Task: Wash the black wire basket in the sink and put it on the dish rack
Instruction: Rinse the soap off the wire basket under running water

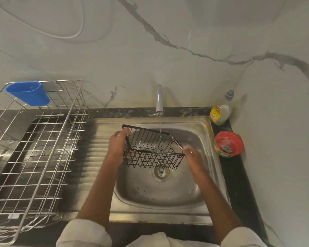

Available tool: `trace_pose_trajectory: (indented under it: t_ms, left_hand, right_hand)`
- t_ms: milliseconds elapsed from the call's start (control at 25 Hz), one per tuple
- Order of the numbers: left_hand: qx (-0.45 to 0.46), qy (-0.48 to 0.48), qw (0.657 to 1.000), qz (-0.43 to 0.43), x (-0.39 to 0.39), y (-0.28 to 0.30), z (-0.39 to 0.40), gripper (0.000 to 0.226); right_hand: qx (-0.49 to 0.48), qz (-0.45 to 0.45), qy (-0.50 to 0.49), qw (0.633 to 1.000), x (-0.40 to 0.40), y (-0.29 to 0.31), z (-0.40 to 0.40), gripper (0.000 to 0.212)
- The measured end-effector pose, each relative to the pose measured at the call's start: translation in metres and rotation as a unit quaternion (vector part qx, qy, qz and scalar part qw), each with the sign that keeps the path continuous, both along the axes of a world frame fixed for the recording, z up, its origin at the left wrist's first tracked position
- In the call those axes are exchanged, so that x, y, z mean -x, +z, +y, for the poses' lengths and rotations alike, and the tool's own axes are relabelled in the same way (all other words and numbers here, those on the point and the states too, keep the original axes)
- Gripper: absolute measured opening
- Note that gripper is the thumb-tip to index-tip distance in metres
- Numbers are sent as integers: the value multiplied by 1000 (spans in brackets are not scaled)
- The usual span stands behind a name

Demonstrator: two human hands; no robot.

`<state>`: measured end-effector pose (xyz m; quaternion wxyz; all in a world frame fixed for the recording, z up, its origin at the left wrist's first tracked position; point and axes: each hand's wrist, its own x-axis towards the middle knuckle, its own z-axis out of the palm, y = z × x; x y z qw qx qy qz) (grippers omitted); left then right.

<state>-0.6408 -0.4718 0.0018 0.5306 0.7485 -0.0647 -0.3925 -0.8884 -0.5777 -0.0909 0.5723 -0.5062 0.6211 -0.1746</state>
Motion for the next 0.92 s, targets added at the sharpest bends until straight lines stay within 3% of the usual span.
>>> trace_pose_trajectory:
  t_ms: [80,160,280,400,600,800,920]
  left_hand:
    - [2,5,998,-59,0,7,5,33]
    - [-2,12,992,-129,3,12,9,38]
    - [-6,13,973,-231,12,20,16,45]
    - [-1,13,950,-311,23,24,26,40]
    - [75,8,938,-339,22,15,46,46]
    - [122,-9,924,-363,20,8,56,54]
    - [143,-26,922,-359,17,4,58,56]
  right_hand:
    - [-188,-138,-79,969,-15,-15,4,40]
    - [-251,-190,-77,946,-33,-31,9,35]
    - [-251,-217,-25,943,-59,-40,13,22]
    - [-282,-262,-71,920,-77,-38,-1,18]
    - [-261,-323,-42,909,-103,-35,-34,35]
    - [-217,-321,51,920,-115,-22,-65,35]
    - [-173,-268,89,944,-120,-10,-76,31]
